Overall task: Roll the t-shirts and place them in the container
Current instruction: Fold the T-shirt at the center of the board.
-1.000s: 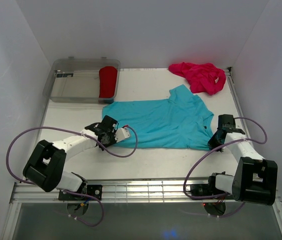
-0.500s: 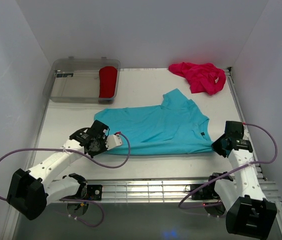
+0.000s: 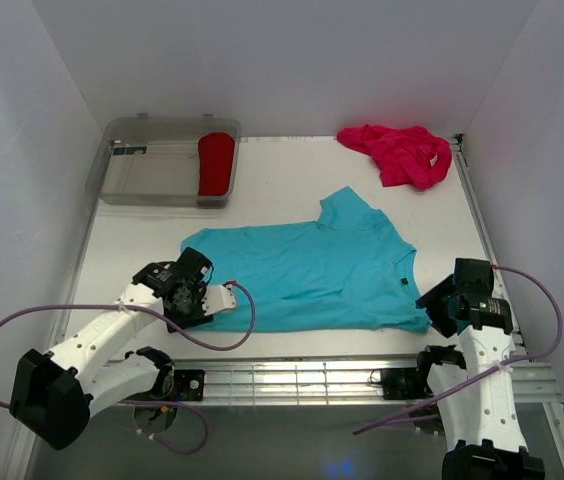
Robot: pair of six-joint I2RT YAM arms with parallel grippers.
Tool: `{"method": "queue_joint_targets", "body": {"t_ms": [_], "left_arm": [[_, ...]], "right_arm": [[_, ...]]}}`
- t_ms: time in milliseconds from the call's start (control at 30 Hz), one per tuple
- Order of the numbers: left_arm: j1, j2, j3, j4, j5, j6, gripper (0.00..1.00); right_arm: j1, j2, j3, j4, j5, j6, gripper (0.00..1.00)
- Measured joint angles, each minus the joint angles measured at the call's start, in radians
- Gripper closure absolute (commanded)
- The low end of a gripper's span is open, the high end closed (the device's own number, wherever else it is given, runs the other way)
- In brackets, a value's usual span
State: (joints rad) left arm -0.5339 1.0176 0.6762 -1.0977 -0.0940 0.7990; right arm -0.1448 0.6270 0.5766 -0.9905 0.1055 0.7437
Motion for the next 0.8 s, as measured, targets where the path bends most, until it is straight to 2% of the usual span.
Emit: {"method": "queue_joint_targets", "body": {"t_ms": [67,133,300,333,367,433,500,600,700,800], "left_arm": [[0.000,0.017,0.000,-0.014,0.000,0.007,0.38],[0.000,0.037,0.000,-0.032,-0.003,0.013,0.37],[0.014,0.066,0.013,-0.053,-0.055,0.023,0.33],[0.035,0.078,0.032,-0.050,-0.062,0.022,0.37],[0.068,0.097,0.066,-0.046,-0.065,0.018,0.50],[0.173,0.172,0.192,-0.035,-0.043,0.001,0.60],[0.288,0.267,0.338,0.004,0.015,-0.019,0.62],[0.391,0.366,0.465,0.040,0.154,-0.025,0.51],[0.401,0.378,0.427,0.031,0.286,-0.020,0.50],[0.394,0.391,0.354,0.023,0.343,-0.038,0.55]], "right_arm": [[0.000,0.008,0.000,-0.013,0.003,0.005,0.30],[0.000,0.017,0.003,-0.021,0.006,0.009,0.30],[0.000,0.063,0.058,-0.006,0.009,-0.040,0.39],[0.000,0.083,0.080,0.016,0.000,-0.063,0.42],[0.000,0.106,0.101,0.032,-0.006,-0.081,0.44],[0.000,0.177,0.159,0.080,-0.030,-0.135,0.46],[0.003,0.269,0.221,0.129,-0.052,-0.190,0.47],[0.028,0.404,0.288,0.205,-0.080,-0.260,0.48],[0.079,0.489,0.297,0.272,-0.107,-0.308,0.48],[0.137,0.521,0.278,0.332,-0.127,-0.336,0.48]]}}
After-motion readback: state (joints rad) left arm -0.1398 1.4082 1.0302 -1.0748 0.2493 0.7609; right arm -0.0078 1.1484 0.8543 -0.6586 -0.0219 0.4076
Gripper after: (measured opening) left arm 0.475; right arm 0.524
